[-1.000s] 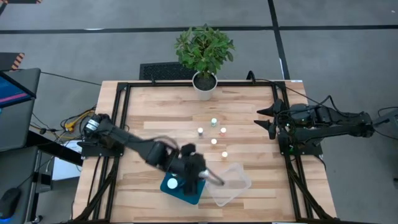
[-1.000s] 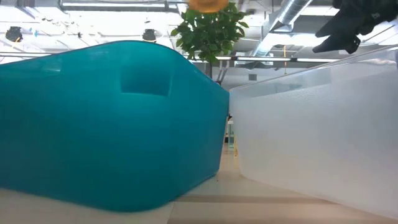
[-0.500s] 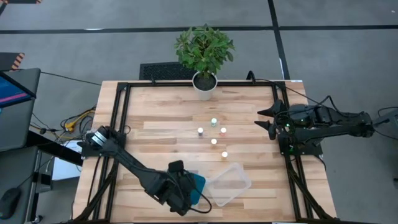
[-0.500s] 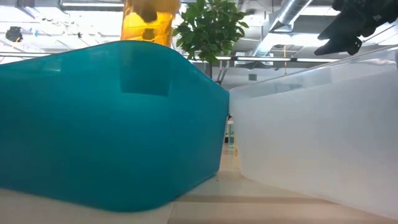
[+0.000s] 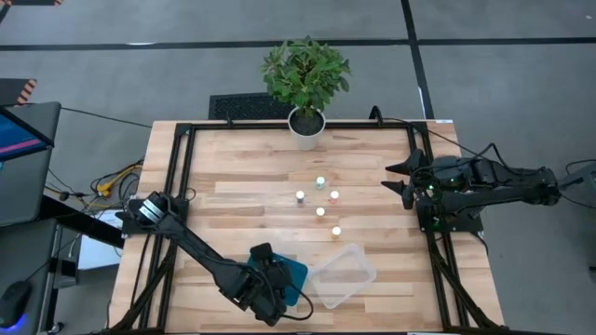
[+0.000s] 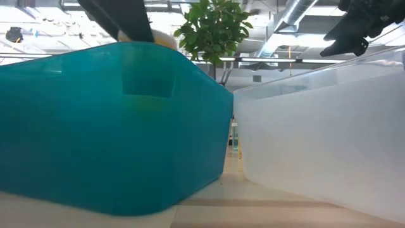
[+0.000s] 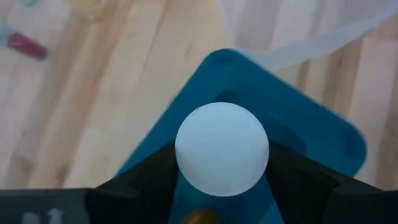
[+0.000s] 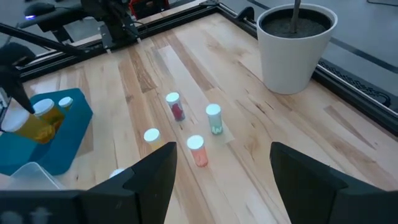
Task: Pick and place medicine bottles into bin by pill shape (circle, oval)
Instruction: Put the large orange pill bottle into the blue bin
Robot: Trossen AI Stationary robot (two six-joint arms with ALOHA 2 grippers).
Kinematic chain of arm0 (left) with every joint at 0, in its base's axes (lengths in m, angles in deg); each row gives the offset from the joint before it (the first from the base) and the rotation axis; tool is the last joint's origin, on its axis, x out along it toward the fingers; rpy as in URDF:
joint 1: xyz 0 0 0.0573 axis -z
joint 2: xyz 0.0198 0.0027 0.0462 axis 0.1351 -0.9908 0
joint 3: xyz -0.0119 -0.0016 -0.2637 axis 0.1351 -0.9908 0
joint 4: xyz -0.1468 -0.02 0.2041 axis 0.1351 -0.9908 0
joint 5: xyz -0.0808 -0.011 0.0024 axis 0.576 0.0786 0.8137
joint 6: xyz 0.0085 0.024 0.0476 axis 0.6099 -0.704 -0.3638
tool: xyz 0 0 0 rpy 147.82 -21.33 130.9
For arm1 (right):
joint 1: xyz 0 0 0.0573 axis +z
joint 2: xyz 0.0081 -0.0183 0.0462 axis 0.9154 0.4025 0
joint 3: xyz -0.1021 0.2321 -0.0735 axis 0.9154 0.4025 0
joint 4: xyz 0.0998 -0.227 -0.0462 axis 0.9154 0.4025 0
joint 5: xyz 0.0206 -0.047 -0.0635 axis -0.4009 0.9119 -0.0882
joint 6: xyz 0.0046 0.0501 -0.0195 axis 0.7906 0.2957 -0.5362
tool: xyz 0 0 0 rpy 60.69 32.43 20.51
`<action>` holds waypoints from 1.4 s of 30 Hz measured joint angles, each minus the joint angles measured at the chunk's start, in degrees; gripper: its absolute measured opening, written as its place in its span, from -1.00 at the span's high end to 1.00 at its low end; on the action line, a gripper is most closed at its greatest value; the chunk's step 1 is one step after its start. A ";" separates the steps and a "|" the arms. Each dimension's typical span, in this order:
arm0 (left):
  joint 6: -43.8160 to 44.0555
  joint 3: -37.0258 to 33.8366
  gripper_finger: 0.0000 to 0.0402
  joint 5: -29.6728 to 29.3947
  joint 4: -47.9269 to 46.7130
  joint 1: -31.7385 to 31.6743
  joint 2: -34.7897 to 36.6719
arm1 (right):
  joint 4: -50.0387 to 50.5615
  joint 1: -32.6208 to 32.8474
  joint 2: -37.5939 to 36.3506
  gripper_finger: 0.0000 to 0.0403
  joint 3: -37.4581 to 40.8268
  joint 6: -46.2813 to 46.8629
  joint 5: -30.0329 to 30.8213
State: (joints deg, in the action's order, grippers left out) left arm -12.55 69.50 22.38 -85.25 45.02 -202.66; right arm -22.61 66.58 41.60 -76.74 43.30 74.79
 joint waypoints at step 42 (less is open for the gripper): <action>0.24 -13.98 -0.07 2.16 15.01 -1.49 6.29 | 0.59 0.00 0.01 -0.35 0.00 -0.90 0.35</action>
State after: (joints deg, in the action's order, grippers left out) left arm -12.31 55.52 24.54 -70.24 43.54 -196.37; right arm -22.02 66.58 41.61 -76.74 42.40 75.14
